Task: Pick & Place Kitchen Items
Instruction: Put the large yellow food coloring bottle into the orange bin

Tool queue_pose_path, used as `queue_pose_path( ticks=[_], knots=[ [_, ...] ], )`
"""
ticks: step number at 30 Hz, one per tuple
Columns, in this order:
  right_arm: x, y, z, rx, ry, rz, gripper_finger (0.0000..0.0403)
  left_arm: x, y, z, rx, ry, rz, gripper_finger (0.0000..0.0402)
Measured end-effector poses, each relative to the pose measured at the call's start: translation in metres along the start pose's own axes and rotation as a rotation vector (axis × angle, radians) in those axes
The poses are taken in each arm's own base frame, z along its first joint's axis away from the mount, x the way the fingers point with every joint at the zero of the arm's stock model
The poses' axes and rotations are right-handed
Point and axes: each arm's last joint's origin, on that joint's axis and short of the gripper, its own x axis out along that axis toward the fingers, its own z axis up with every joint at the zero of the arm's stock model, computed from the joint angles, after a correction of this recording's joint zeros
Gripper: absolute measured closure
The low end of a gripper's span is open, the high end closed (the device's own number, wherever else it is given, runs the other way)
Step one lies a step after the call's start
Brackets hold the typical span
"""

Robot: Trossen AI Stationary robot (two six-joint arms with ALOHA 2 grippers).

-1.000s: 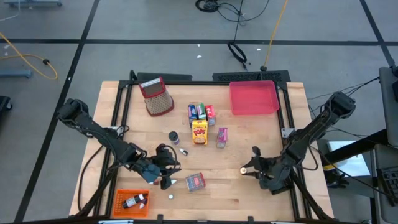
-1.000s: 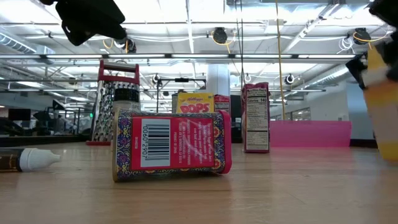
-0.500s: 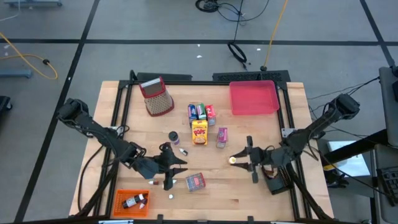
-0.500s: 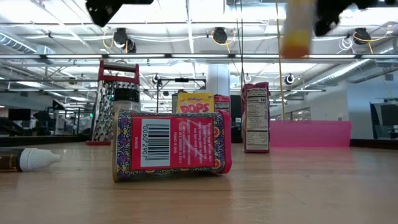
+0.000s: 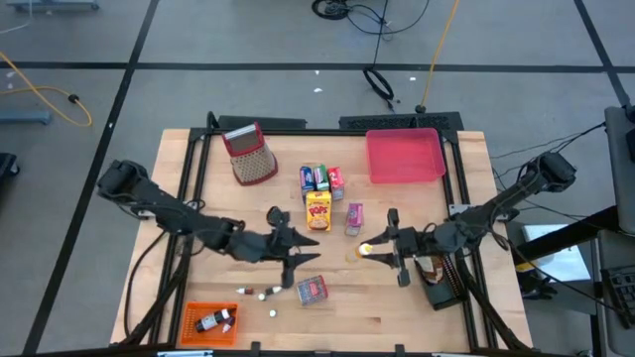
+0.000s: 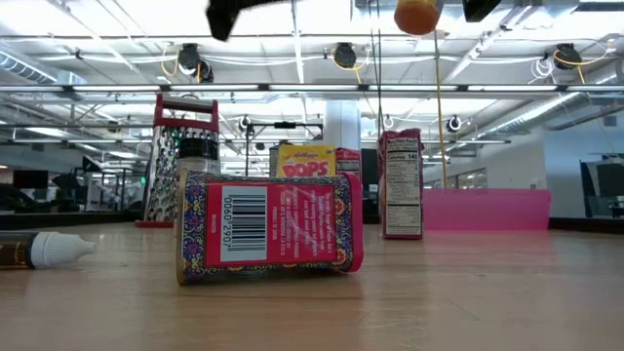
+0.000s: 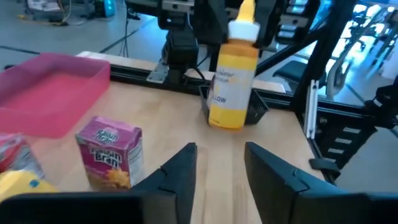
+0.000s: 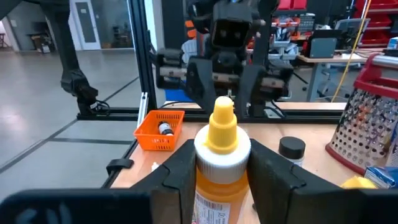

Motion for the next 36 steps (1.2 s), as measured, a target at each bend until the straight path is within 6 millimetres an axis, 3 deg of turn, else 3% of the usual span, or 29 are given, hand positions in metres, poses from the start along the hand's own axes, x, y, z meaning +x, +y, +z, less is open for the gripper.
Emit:
queue_pose_path(
  ticks=[11,21,28,36],
  knots=[
    [0.003,-0.004,-0.001,-0.003,0.005,-0.018,0.0297,0.040,0.019,-0.011,-0.047,-0.094,-0.058,0.0187],
    [0.014,-0.009,-0.005,-0.018,-0.016,-0.003,0.0297,0.061,0.022,-0.017,-0.073,-0.145,-0.099,0.0190],
    [0.023,-0.015,-0.011,-0.011,-0.011,-0.012,0.0297,0.076,0.014,-0.003,-0.016,-0.099,-0.094,0.0190],
    [0.023,-0.014,-0.008,-0.010,-0.037,0.033,0.0297,0.078,0.014,0.004,-0.005,-0.073,-0.079,0.0190]
  ],
)
